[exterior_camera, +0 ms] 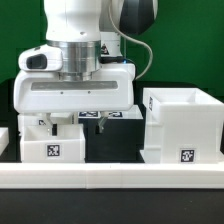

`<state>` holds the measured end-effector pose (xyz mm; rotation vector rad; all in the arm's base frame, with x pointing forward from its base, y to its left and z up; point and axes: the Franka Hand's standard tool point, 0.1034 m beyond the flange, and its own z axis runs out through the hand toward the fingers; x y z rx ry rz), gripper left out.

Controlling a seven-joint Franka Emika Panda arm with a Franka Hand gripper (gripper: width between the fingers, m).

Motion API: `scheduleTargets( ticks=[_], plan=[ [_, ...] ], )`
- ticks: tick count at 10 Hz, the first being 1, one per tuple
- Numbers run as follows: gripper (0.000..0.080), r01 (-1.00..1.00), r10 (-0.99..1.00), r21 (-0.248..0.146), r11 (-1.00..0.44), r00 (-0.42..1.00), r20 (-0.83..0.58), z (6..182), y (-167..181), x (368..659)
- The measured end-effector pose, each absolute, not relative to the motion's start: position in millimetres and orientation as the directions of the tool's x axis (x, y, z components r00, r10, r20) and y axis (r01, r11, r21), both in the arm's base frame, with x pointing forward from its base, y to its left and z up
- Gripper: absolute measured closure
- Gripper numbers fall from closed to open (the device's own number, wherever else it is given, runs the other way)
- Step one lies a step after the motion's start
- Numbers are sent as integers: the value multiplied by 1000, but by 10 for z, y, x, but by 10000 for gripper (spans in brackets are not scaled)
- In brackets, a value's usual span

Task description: Assemble drawer

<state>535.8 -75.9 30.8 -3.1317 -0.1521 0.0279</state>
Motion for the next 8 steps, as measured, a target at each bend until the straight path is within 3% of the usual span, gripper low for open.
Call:
scheduleTargets(
  ticks=[4, 8],
  plan=[
    [150, 97, 98, -8, -995, 995, -20, 296, -755, 5346],
    [150, 136, 136, 18, -991, 990, 27, 87, -761, 5238]
  ],
)
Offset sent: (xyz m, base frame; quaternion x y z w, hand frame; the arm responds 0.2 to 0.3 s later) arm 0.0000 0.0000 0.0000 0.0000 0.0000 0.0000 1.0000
